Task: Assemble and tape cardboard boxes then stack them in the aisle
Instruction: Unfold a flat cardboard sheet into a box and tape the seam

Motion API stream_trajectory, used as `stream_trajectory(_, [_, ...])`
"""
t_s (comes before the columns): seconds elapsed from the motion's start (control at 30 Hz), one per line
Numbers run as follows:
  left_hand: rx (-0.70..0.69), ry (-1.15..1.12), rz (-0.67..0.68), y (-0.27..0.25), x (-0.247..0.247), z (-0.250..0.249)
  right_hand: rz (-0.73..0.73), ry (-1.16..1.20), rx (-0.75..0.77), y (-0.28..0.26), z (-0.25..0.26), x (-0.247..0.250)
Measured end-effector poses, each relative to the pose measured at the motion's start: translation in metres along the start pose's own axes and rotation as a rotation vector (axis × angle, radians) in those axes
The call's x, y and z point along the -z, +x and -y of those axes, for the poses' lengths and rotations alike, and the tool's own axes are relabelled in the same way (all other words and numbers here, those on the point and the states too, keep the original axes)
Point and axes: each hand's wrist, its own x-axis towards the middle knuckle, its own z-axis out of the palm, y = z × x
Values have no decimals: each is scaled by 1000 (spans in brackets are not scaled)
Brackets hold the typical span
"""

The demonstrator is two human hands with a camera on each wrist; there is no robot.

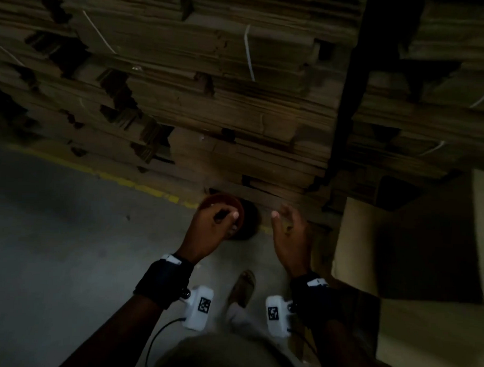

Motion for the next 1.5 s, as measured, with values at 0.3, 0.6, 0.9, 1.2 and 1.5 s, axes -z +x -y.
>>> stream_trajectory(0.3, [-82,-153,99,-127,-84,-43,-214,-88,146,-133,13,131])
stream_trajectory(0.6, [-209,-166,256,-208,-160,-103,-462,-124,140,-202,-15,266])
stream_trajectory(0.9, [-420,-26,226,-229,-266,-156,-488,-311,141,-195,-67,396])
stream_trajectory(1.2, [-511,252,129,-215,-344,-219,-378,-341,211,-144,-97,483])
stream_trajectory(1.5, [-547,696,257,-129,-351,-249,-234,-569,195,-77,-115,493])
